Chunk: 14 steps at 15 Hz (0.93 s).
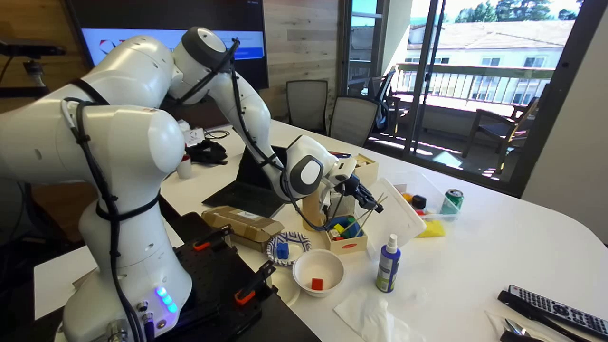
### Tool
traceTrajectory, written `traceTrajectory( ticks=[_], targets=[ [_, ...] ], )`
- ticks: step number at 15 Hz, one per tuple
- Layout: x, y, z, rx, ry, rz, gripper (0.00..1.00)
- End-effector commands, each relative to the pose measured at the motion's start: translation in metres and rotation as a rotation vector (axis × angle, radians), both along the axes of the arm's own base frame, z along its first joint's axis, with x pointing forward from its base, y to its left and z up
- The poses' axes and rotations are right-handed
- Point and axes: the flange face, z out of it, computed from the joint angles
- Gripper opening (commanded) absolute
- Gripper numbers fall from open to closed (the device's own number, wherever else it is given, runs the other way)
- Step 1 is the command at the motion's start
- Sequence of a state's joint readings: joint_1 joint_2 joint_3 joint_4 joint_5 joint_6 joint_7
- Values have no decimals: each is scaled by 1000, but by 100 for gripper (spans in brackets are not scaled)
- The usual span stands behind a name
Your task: Use the chopsticks to stir the blocks in the wooden box.
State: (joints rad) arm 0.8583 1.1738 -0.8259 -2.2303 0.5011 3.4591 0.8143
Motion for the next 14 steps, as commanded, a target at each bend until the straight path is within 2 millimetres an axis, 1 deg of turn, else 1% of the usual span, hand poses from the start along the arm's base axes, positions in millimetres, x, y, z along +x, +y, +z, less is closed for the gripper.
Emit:
traceTrajectory(
  ticks=[1,2,5,9,12,14],
  targets=[
    [-18,1,-4,-7,43,1,3],
    [-19,4,-5,0,49,4,3],
    [-16,16,-1,35,48,23,3],
    [-4,29,14,61,11,40,3],
    [2,31,20,42,-26,34,3],
    [4,27,21,14,-42,31,3]
  ],
)
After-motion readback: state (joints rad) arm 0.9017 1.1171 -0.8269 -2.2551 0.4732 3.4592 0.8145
